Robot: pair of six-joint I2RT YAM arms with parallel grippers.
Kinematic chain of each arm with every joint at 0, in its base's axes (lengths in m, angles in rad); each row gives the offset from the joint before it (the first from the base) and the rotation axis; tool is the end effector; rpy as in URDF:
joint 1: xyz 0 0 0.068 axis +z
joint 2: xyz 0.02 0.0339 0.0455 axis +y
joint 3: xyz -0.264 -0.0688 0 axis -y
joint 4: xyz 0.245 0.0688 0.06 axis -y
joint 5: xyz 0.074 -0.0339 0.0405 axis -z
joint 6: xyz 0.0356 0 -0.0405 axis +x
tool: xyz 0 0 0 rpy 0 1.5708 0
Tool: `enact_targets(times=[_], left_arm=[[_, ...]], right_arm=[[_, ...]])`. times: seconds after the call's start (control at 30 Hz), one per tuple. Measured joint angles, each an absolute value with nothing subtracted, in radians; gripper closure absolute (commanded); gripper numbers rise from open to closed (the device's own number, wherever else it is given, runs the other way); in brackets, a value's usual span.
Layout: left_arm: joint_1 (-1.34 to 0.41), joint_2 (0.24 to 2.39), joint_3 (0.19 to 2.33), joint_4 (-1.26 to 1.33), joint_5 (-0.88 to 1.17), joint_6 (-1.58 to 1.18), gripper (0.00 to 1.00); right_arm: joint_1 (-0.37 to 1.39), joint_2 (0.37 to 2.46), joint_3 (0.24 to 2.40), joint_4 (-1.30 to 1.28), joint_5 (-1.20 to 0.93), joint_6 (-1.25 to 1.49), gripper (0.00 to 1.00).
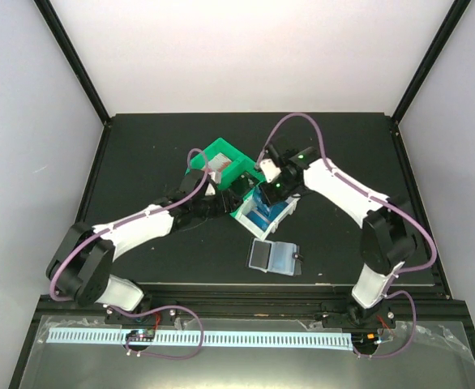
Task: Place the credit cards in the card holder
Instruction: Pick up the credit card from the storage box, then adjust the credit card.
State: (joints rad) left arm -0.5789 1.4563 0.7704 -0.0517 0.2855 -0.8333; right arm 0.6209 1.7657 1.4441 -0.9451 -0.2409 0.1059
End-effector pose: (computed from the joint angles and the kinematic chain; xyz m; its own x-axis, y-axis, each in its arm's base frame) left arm 0.2435 -0.1711 0.1943 -0.8962 -0.2627 -0.3575 0.0537 0.7357 -0.6751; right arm 0.2838 0.2135 0.2484 -0.8375 -0.4729 -0.2737 -0.5376 0.8028 0.2580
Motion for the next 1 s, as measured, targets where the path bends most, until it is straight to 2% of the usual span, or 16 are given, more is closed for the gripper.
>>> enact_targets(times=[0.07, 0.3, 0.47, 0.6, 0.67, 0.83, 1.0], left_arm=[[-0.579, 1.425, 0.776, -0.046, 0.318, -0.841, 0.25], [-0.580, 1.409, 0.833, 0.023, 0.479, -0.948, 0.17], [-0.583, 1.427, 0.862, 0.150, 0.588, -1.075, 0.14], [-0.583, 1.427, 0.866, 0.278, 0.642, -1.166, 0.15], [-0.583, 1.427, 0.867, 0.335, 0.654, -1.200, 0.24], [-0.583, 1.420, 0.868, 0.422, 0.669, -1.249, 0.62], [-0.583, 1.403, 0.867, 0.489, 0.673, -1.264, 0.91]], right_arm=[[0.585, 1.734, 1.441, -0.936, -0.283, 0.125, 0.99], [0.455, 1.589, 1.420, -0.850, -0.532, 0.241, 0.98], [0.386, 1.500, 1.393, -0.763, -0.740, 0.335, 0.94], [0.364, 1.462, 1.367, -0.707, -0.873, 0.389, 0.93], [0.359, 1.454, 1.360, -0.692, -0.922, 0.405, 0.92], [0.353, 1.446, 1.342, -0.667, -1.008, 0.428, 0.88], [0.346, 1.439, 1.334, -0.665, -1.058, 0.431, 0.85]])
